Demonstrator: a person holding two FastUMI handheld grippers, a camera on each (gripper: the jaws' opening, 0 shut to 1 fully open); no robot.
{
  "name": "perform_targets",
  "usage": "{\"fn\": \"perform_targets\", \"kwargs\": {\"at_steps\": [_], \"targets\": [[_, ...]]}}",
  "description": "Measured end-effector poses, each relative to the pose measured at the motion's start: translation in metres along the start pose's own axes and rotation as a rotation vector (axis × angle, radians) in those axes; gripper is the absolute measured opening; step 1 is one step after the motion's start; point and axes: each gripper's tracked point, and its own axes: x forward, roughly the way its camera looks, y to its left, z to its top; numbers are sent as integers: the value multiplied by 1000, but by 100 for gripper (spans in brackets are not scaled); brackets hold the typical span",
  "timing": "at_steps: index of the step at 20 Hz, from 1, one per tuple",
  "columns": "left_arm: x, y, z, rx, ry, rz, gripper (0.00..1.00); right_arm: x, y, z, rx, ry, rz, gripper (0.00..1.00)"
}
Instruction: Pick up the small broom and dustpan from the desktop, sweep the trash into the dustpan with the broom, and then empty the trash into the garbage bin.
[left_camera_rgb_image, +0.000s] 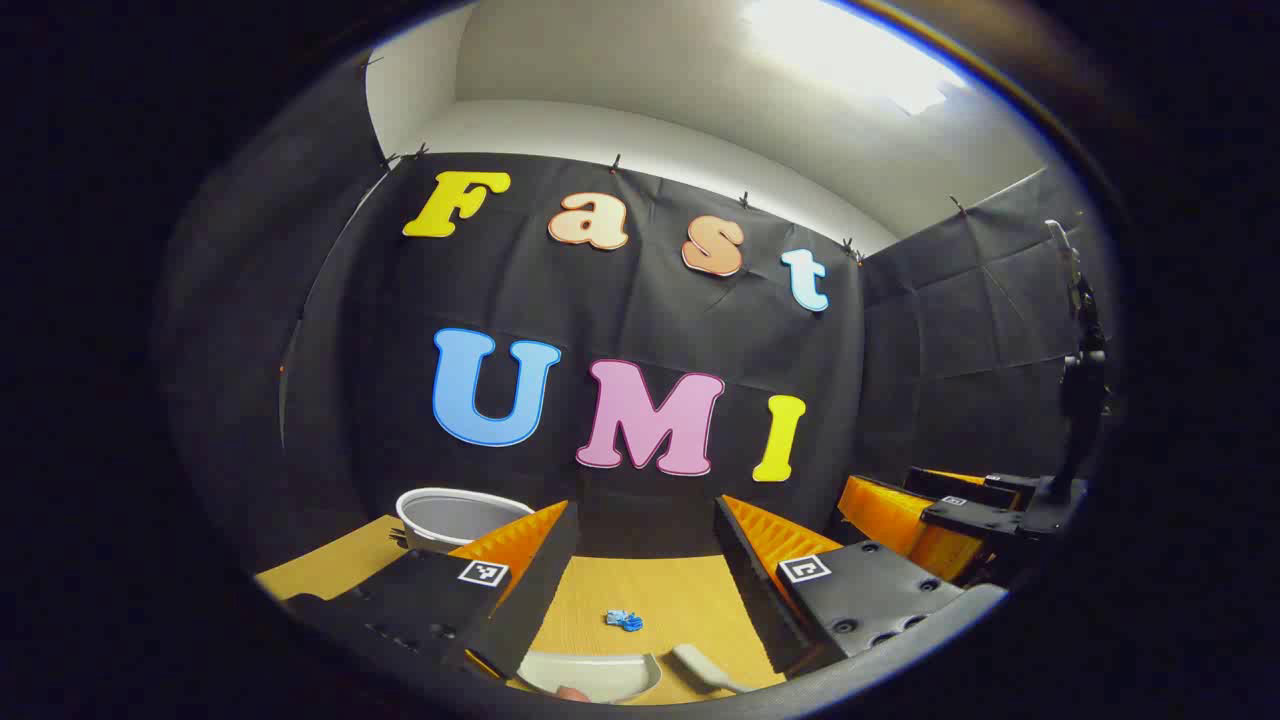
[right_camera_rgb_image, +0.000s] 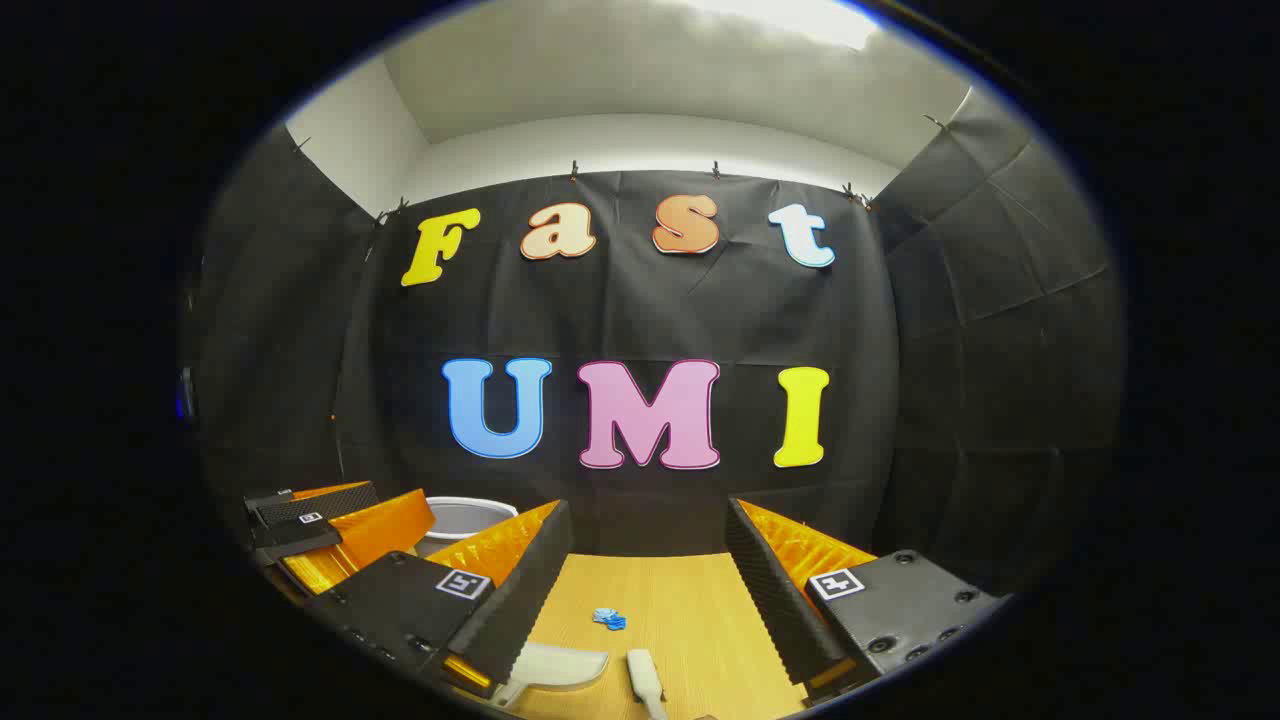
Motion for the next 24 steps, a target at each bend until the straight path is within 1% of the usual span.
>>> {"fn": "perform_targets", "kwargs": {"at_steps": [1, 6, 16, 17, 20, 21, 23, 24], "targets": [[1, 0, 2, 4, -2, 2, 80, -1, 0, 0, -1, -3, -1, 93], [3, 2, 2, 8, -3, 2, 81, -1, 0, -6, -1, 19, 6, 93], [5, 14, 0, 15, 4, 48, 80, -1, 1, -8, -12, 35, 15, 93], [5, 14, 0, 21, 5, 51, 80, 0, 1, -7, -11, 31, 13, 99], [2, 16, 4, 29, -4, 72, 80, 0, 1, -10, -7, 37, 11, 99], [2, 17, 5, 31, -8, 80, 80, 0, 1, -11, -5, 42, 11, 93], [0, 18, 5, 39, -15, 87, 80, 1, 2, -12, 1, 49, 18, 93], [0, 18, 5, 41, -11, 79, 80, 0, 3, -12, 0, 51, 23, 93]]}}
